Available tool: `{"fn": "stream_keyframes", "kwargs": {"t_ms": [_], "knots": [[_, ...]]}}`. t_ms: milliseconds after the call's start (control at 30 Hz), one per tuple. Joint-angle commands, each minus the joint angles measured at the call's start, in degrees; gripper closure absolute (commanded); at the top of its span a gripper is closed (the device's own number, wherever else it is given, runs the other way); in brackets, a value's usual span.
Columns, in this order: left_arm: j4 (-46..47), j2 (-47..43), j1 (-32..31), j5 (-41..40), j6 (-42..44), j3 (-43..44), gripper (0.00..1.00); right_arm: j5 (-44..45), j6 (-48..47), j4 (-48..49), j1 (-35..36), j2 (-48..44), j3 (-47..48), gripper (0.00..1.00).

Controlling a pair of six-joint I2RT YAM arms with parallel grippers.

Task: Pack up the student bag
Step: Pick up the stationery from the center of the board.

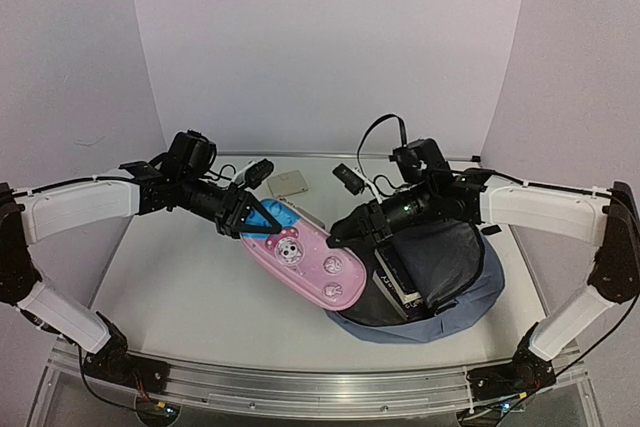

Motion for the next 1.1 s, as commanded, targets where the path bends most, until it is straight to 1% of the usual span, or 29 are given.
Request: {"fn": "stream_keyframes", "kwargs": {"t_ms": [0, 33, 100, 200, 233, 267, 367, 400, 467, 533, 633, 833, 933, 1067], "knots": [[-1.2, -1.5, -0.4, -3.2, 2.5, 3.1, 0.89, 11.2, 1.0, 2.9, 0.4, -1.4, 3.4, 0.61], [-1.1, -2.1, -0.4, -4.7, 2.1, 3.0, 0.92, 14.9, 1.5, 2.9, 0.4, -2.0, 3.5, 0.53], [-0.3, -3.5, -0.4, -8.0, 1.2, 2.3, 0.99, 22.1, 2.7, 2.6, 0.3, -2.9, 3.7, 0.3], [0.4, -5.8, -0.3, -13.9, -0.3, 0.9, 1.0, 34.0, 4.2, 1.0, 0.3, -5.4, 4.1, 0.08], [0.1, -6.4, -0.1, -16.0, -0.7, 0.7, 1.0, 39.7, 5.1, -0.4, 0.3, -6.9, 4.3, 0.03], [-0.2, -7.0, 0.3, -17.7, -1.1, 0.6, 1.0, 46.8, 5.4, -2.0, 0.2, -8.0, 4.7, 0.02], [-0.5, -8.0, 2.3, -20.1, -3.6, 0.2, 1.0, 60.9, 5.6, -7.9, -0.8, -11.4, 6.0, 0.02], [-0.1, -8.3, 3.4, -20.4, -4.6, -0.1, 1.0, 63.4, 5.7, -9.4, -1.7, -12.2, 6.2, 0.02], [1.1, -8.9, 4.9, -20.5, -6.2, -0.9, 1.0, 65.0, 6.7, -12.4, -5.3, -13.6, 5.9, 0.02], [2.2, -9.4, 6.4, -20.5, -7.1, -1.7, 1.0, 63.0, 8.0, -14.3, -11.1, -14.9, 4.5, 0.02], [4.0, -10.2, 8.3, -19.9, -8.7, -2.6, 1.0, 59.3, 9.5, -15.5, -18.8, -17.3, -0.1, 0.02], [4.6, -10.5, 8.8, -19.0, -8.8, -3.2, 1.0, 55.2, 10.7, -16.8, -28.7, -22.5, -8.4, 0.02], [4.4, -10.7, 8.8, -18.5, -8.7, -3.9, 1.0, 52.0, 11.5, -16.9, -31.9, -26.9, -12.7, 0.02], [4.4, -11.0, 8.9, -18.4, -8.5, -5.0, 1.0, 48.8, 13.6, -17.0, -32.8, -33.2, -18.2, 0.02]]}}
